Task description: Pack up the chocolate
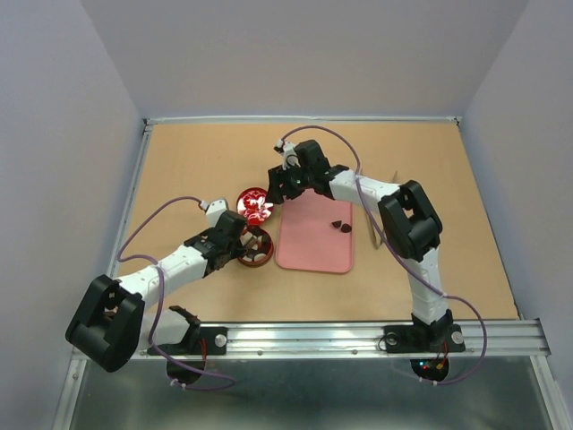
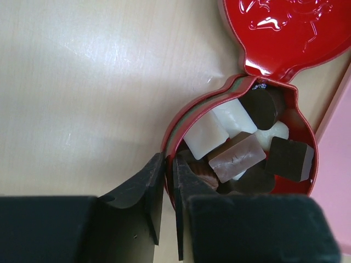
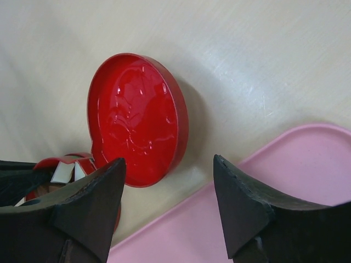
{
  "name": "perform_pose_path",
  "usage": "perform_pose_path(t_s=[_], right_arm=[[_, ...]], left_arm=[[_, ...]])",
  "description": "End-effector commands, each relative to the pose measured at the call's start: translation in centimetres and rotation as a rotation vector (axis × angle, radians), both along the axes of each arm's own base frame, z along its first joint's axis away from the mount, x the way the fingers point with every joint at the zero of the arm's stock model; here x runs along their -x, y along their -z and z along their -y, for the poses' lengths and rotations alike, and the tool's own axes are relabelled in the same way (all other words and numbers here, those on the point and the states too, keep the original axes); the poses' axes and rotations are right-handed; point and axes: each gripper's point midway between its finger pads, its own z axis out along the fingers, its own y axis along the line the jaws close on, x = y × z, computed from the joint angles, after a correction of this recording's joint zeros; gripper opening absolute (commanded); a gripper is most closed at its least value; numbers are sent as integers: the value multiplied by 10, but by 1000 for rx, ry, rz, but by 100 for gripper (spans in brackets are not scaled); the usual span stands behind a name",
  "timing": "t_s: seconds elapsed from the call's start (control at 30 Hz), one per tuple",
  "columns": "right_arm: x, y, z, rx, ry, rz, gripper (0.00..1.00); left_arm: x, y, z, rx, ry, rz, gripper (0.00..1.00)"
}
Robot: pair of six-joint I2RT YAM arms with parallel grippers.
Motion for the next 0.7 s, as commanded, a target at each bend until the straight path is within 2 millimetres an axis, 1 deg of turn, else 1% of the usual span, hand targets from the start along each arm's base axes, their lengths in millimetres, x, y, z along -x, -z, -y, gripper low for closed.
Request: perform_pose_path(t_s=[0.0,0.07,0.2,0.3,0.33,0.53,0.63,0.67], right_arm=[[-10,-18,-19,-56,-40,64,70],[-10,-15,-19,-52,-38,60,70],[-10,-11,-21,-57,-46,48,70],[-7,-12,-25,-77,-68,38,70],[-6,-10,-27,-83,-74,31,69],[-6,-9,-30,-105,-83,18,69],[-3,-6,-33,-115,-92,-1,69],[-6,-9,-36,-131,-94,17,69]], left_arm=[[0,-3,-3,-24,-3,-1,16],[-1,-2,-2,-23,-2,-2,12],[-1,-1,-1,-25,5,-7,8],[-2,-1,-1,-26,5,-5,7],[-3,-1,-1,-25,6,-3,7],[-5,1,0,-38,18,-7,6],[-10,0,2,-55,32,-4,6],[-11,-1,2,-58,32,-2,5]])
